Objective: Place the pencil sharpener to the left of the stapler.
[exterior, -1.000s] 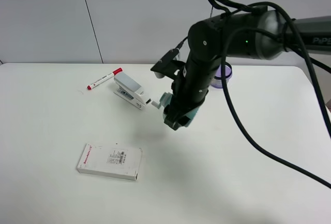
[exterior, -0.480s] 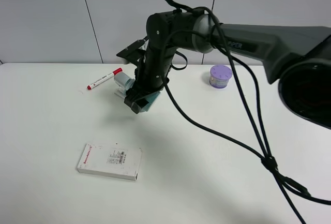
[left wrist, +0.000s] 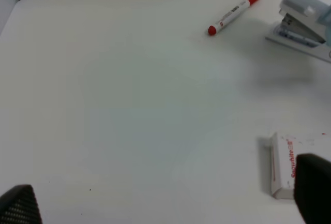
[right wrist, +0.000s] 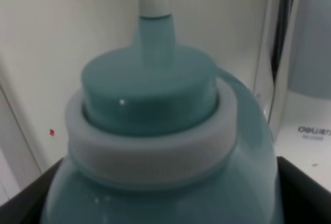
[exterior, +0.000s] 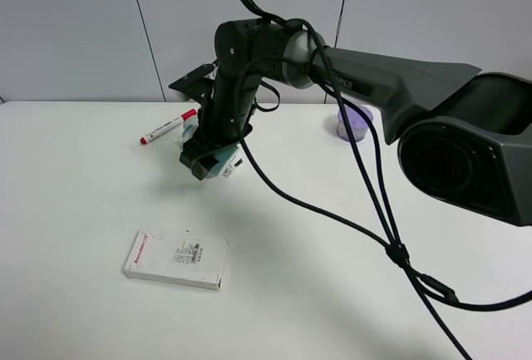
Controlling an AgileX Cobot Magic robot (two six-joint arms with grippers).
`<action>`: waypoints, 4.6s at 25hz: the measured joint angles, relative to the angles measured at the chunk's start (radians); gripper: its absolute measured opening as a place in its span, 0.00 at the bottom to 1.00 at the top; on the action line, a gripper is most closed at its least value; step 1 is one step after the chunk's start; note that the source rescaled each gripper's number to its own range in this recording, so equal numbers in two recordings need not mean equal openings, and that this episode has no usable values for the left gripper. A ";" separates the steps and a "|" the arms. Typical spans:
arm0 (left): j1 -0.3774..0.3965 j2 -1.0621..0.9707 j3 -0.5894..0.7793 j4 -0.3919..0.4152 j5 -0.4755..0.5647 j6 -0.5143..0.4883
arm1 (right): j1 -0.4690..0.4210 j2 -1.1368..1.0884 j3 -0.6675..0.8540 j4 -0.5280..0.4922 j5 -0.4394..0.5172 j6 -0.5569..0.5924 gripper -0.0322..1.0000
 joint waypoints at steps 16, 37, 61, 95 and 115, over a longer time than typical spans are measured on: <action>0.000 0.000 0.000 0.000 0.000 0.000 | 0.010 0.131 -0.155 -0.002 0.044 0.044 0.03; 0.000 0.000 0.000 0.000 0.000 0.000 | 0.010 0.238 -0.256 0.022 0.132 0.123 0.03; 0.000 0.000 0.000 0.000 0.000 0.000 | 0.010 0.250 -0.258 0.049 0.153 0.133 0.03; 0.000 0.000 0.000 0.000 0.000 0.000 | 0.011 0.244 -0.287 0.004 0.112 0.141 0.21; 0.001 0.000 0.000 0.000 -0.001 0.000 | 0.039 -0.317 -0.263 -0.269 0.142 0.212 0.21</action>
